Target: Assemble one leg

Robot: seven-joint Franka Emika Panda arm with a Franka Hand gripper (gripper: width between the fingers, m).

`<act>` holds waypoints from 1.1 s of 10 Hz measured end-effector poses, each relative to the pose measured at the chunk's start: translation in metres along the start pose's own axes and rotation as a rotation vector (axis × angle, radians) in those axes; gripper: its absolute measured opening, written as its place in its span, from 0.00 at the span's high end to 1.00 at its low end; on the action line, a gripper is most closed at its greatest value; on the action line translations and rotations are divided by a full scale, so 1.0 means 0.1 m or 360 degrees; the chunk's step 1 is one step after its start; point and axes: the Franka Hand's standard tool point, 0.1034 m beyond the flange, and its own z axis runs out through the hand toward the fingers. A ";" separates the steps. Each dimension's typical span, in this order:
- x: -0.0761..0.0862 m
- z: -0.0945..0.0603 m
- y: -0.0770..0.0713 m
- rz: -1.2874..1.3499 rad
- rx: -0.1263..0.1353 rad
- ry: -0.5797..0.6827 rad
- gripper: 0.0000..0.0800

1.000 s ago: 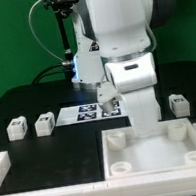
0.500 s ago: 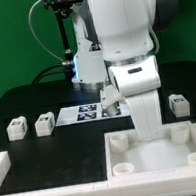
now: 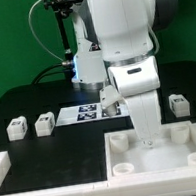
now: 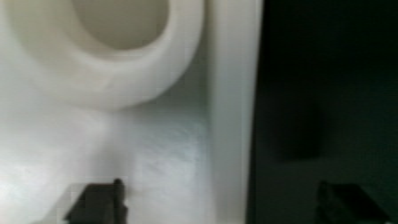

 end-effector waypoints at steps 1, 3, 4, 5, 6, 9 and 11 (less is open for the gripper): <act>0.00 0.00 0.00 0.0000 0.0000 0.0000 0.28; 0.00 0.00 0.00 0.0000 0.0000 0.0000 0.19; 0.00 0.00 0.00 0.0000 0.0000 0.0000 0.19; 0.00 0.00 0.00 0.0001 0.0000 0.0000 0.19; 0.00 -0.01 0.00 0.0004 -0.0002 -0.0001 0.19; 0.18 -0.38 -0.20 0.0291 -0.0016 -0.0055 0.19; 0.48 -0.46 -0.42 0.0604 -0.0023 -0.0063 0.19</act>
Offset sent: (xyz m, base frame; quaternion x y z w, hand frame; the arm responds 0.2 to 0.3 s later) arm 0.0000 0.0000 0.0000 0.0000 0.0000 0.0000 1.0000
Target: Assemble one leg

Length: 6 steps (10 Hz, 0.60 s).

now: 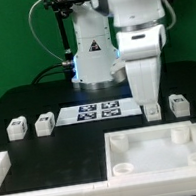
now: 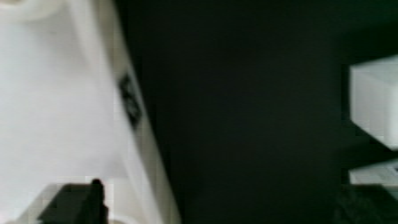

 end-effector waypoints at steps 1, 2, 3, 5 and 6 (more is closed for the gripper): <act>0.11 0.00 -0.08 0.0260 -0.0007 0.0004 0.19; 0.19 0.01 -0.12 0.0477 -0.0042 0.0047 0.19; 0.16 0.02 -0.12 0.0615 -0.0033 0.0043 0.19; 0.23 0.03 -0.17 0.1116 -0.0003 0.0059 0.19; 0.35 0.09 -0.32 0.1386 0.0012 0.0057 0.19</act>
Offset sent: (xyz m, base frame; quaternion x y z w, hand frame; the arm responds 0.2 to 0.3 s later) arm 0.0000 0.0000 0.0000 0.0000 0.0000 0.1790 0.9838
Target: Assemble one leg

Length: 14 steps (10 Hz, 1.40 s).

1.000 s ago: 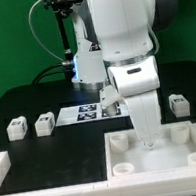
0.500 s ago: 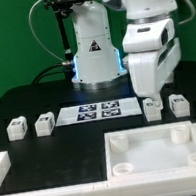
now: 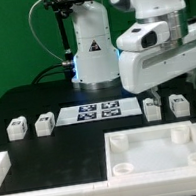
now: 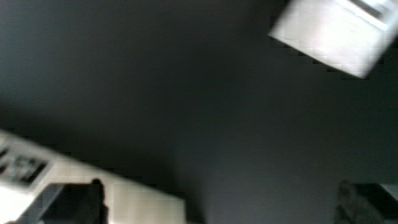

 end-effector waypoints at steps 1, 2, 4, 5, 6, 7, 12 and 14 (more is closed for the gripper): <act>-0.07 0.06 -0.11 0.0182 0.0011 -0.0006 0.19; -0.11 0.08 -0.17 0.0318 0.0017 -0.0017 0.19; -0.13 0.08 -0.15 0.0303 0.0014 -0.0085 0.19; -0.11 0.07 -0.15 0.0302 0.0014 -0.0083 0.19; -0.19 0.09 -0.16 0.0302 0.0009 -0.0205 0.19; -0.27 0.12 -0.20 0.0324 0.0025 -0.0487 0.19; -0.20 0.25 -0.27 0.0354 0.0124 -0.1322 0.19; -0.17 0.30 -0.27 0.0356 0.0139 -0.1387 0.19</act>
Offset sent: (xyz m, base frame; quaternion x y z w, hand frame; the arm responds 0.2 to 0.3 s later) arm 0.0000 0.0000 0.0000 0.0000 -0.0899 0.0000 0.9960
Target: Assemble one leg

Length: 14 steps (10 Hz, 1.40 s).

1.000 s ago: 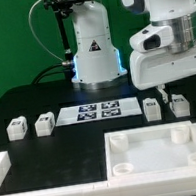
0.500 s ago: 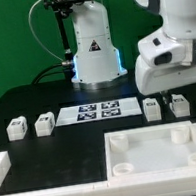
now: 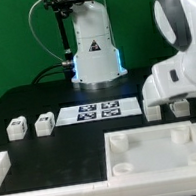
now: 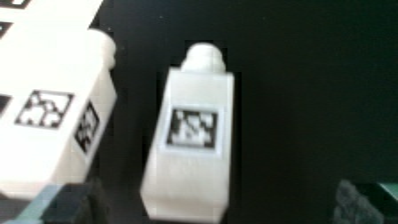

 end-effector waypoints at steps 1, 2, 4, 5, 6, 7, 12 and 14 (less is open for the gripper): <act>-0.03 0.07 0.01 0.0014 -0.0007 -0.0017 0.19; -0.05 0.15 0.00 0.0010 -0.0014 -0.0034 0.19; -0.07 0.31 0.02 0.0014 -0.0018 -0.0034 0.19; -0.08 0.39 0.01 0.0012 -0.0025 -0.0043 0.19; -0.08 0.41 -0.01 0.0006 -0.0031 -0.0042 0.19; -0.08 0.41 -0.01 0.0005 -0.0031 -0.0041 0.23; -0.08 0.41 -0.01 0.0005 -0.0031 -0.0042 0.64; -0.08 0.41 -0.01 0.0005 -0.0031 -0.0043 0.64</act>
Offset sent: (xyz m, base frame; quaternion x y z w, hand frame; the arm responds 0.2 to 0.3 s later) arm -0.0320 -0.0060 -0.0109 -0.0062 0.0105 0.0105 0.9999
